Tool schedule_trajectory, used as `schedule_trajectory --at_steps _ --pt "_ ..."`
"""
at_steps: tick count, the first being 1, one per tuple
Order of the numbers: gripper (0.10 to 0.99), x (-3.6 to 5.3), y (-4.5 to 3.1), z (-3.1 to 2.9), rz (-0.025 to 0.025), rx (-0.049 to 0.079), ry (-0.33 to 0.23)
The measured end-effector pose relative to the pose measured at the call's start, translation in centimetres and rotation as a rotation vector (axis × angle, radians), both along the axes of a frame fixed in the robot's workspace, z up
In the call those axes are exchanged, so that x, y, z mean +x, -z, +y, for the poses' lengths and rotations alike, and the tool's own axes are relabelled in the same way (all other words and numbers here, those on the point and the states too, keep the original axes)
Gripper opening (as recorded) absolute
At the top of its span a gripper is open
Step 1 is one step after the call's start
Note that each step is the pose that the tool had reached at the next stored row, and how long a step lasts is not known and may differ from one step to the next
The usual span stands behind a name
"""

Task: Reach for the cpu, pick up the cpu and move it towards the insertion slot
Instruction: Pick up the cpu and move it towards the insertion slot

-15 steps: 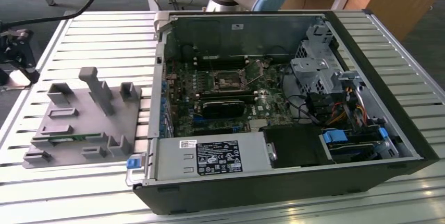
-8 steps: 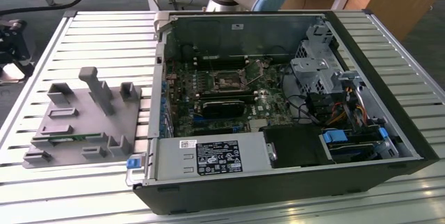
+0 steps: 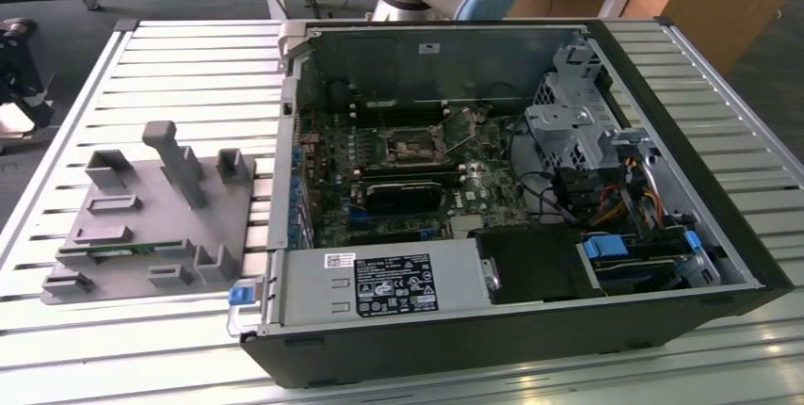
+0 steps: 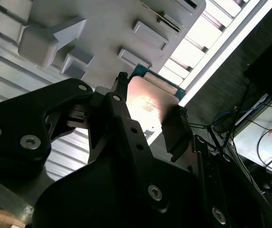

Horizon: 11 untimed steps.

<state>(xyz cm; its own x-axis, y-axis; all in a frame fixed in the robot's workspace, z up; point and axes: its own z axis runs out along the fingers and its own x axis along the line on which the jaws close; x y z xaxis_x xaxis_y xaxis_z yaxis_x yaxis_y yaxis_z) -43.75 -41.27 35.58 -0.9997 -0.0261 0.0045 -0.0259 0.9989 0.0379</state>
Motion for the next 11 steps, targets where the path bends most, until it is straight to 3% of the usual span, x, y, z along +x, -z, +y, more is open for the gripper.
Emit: schedule_trajectory --at_steps 11 --pt "0.541 0.0 -1.52 0.03 0.0 0.0 0.0"
